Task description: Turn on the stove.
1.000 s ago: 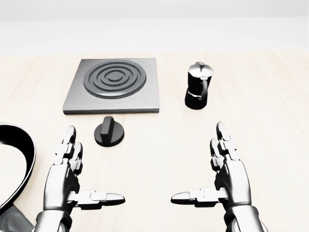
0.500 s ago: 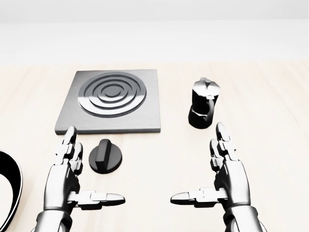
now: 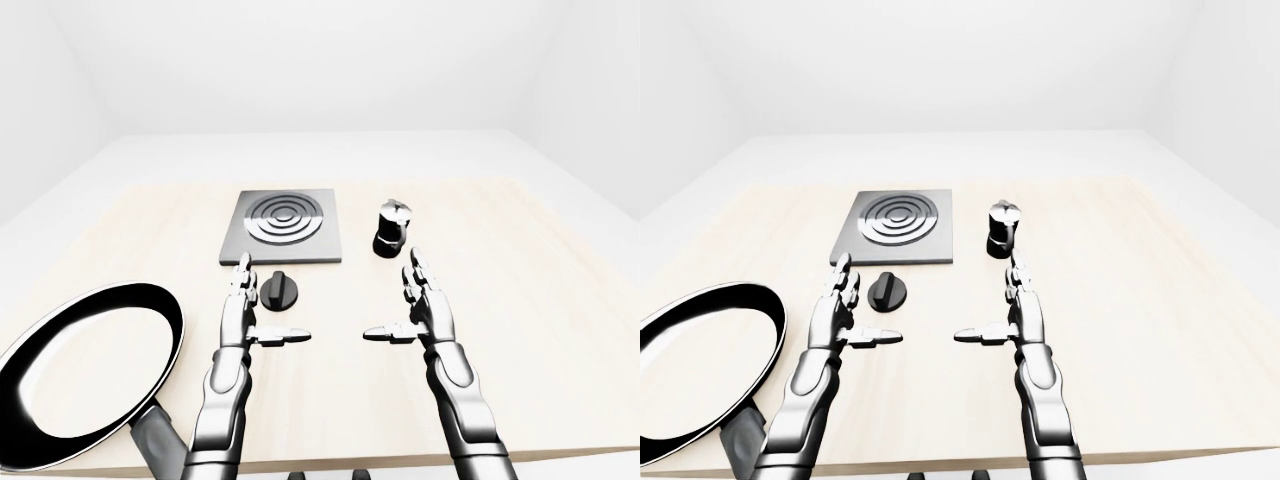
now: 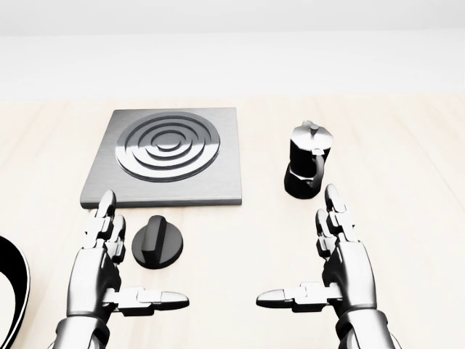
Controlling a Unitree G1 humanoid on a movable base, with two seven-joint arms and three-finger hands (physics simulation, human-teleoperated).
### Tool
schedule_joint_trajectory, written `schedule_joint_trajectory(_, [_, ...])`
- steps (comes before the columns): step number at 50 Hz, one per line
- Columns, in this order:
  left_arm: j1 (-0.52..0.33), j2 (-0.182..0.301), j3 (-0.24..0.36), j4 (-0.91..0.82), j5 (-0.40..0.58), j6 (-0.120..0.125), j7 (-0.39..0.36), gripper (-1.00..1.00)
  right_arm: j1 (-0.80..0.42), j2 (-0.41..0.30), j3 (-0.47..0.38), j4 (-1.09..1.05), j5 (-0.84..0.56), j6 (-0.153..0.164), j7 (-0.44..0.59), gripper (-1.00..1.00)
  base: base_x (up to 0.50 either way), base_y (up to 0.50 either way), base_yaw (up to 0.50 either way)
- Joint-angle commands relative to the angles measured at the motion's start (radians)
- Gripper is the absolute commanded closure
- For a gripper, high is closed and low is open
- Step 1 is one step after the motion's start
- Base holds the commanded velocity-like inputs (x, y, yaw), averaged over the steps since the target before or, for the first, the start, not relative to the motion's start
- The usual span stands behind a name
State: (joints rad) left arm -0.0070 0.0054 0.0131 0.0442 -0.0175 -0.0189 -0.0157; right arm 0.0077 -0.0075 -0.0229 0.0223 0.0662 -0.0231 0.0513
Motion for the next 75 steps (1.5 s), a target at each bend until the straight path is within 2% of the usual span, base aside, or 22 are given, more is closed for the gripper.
schedule_joint_trajectory(1, [-0.004, 0.0, 0.001, 0.011, 0.0, -0.002, 0.0, -1.0, 0.0, 0.0, 0.001, -0.003, -0.001, 0.004, 0.0, -1.0, 0.0, 0.0, 0.0])
schedule_joint_trajectory(4, [-0.012, 0.0, 0.002, 0.028, 0.001, -0.005, 0.002, -1.0, 0.001, 0.0, 0.001, -0.008, 0.0, 0.008, 0.0, -1.0, 0.0, 0.0, 0.0])
schedule_joint_trajectory(11, [-0.059, 0.01, 0.022, 0.153, -0.015, -0.055, -0.002, -1.0, -0.004, 0.001, 0.001, 0.009, 0.0, -0.003, 0.001, -1.0, 0.0, 0.0, 0.0])
schedule_joint_trajectory(13, [-0.075, 0.014, 0.029, 0.189, -0.02, -0.068, -0.002, -1.0, 0.0, 0.002, 0.003, -0.003, 0.0, 0.005, -0.001, -1.0, 0.0, 0.0, 0.0])
schedule_joint_trajectory(18, [-0.097, 0.019, 0.035, 0.242, -0.023, -0.068, 0.001, -1.0, -0.004, 0.002, 0.003, 0.016, -0.001, -0.007, 0.001, -1.0, 0.0, 0.0, 0.0])
schedule_joint_trajectory(35, [-0.153, 0.027, 0.036, 0.363, -0.006, -0.068, 0.012, -1.0, -0.006, 0.001, 0.005, 0.023, -0.003, -0.007, 0.002, -1.0, 0.0, 0.0, 0.0])
schedule_joint_trajectory(54, [-0.152, 0.023, 0.024, 0.361, 0.009, -0.068, 0.006, -1.0, -0.005, 0.003, 0.008, 0.036, -0.007, -0.015, 0.005, -1.0, 0.0, 0.0, 0.0])
schedule_joint_trajectory(75, [-0.123, 0.008, 0.001, 0.302, 0.031, -0.068, 0.0, -1.0, -0.006, 0.001, 0.006, 0.027, -0.005, -0.002, 0.007, -1.0, 0.0, 0.0, 0.0])
